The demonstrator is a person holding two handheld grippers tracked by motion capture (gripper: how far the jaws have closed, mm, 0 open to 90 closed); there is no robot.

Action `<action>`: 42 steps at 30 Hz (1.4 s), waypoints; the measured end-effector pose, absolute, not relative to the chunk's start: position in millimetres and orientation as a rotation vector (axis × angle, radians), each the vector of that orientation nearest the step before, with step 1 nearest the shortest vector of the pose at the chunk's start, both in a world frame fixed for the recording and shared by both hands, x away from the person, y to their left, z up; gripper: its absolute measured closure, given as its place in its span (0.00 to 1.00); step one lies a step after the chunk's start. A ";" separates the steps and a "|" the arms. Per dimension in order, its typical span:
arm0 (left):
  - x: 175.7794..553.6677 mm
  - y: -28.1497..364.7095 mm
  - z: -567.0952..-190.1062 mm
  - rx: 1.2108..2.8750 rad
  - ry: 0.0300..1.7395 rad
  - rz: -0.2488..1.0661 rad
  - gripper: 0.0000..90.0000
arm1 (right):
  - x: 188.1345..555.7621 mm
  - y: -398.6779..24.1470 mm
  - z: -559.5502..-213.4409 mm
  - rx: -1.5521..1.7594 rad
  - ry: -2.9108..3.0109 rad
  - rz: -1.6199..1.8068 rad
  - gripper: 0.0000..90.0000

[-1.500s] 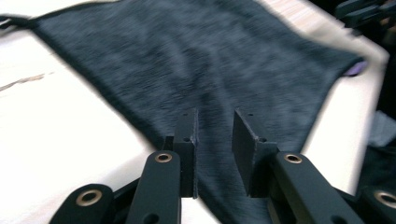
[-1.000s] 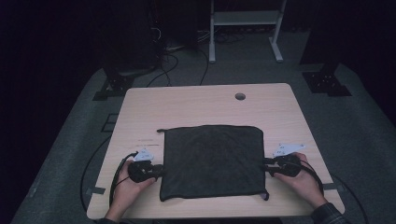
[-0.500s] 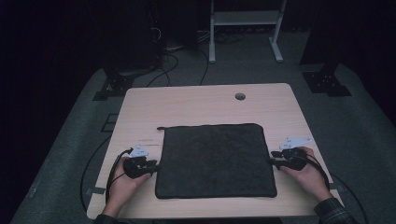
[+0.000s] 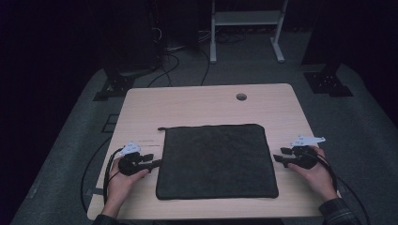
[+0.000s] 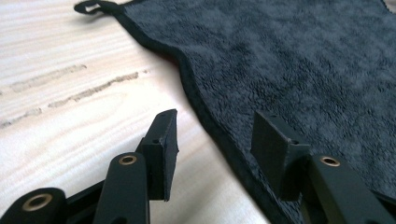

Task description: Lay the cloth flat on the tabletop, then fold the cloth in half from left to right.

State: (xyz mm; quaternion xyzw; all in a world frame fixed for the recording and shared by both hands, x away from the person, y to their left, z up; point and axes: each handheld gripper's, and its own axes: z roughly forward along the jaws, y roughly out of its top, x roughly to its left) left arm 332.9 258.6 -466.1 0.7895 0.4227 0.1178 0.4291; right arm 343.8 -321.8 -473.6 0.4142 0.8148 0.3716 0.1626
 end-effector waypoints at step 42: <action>361.6 223.2 -474.5 2.009 1.171 0.335 0.97 | 348.0 -336.1 -485.4 1.207 2.255 1.043 0.39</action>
